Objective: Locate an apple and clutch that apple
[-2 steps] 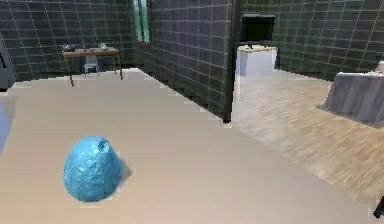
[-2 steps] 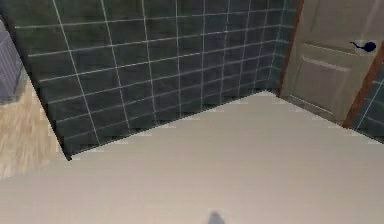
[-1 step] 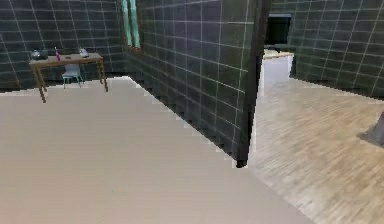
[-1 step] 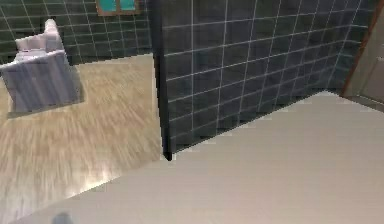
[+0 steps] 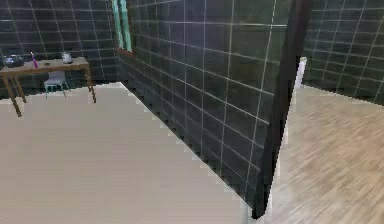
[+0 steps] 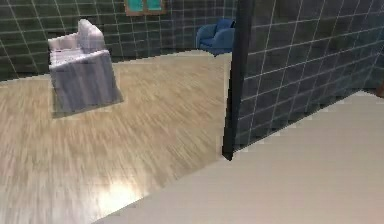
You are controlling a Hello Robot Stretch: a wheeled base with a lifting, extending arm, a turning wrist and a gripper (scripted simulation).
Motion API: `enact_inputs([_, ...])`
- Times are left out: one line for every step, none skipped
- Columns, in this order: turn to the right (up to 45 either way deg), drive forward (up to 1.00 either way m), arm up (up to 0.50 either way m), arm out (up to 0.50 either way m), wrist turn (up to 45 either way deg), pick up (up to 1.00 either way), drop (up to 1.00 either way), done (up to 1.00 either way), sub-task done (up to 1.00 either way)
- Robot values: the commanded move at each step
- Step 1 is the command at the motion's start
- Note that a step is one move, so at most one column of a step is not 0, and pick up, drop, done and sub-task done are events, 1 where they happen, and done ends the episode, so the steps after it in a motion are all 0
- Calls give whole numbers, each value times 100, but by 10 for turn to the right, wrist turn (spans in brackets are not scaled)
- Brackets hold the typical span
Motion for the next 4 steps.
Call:
enact_inputs([-300,0,0,0,0,0,0,0,0])
enact_inputs([0,85,0,0,0,0,0,0,0])
enact_inputs([-450,0,0,0,0,0,0,0,0])
enact_inputs([-30,0,0,0,0,0,0,0,0])
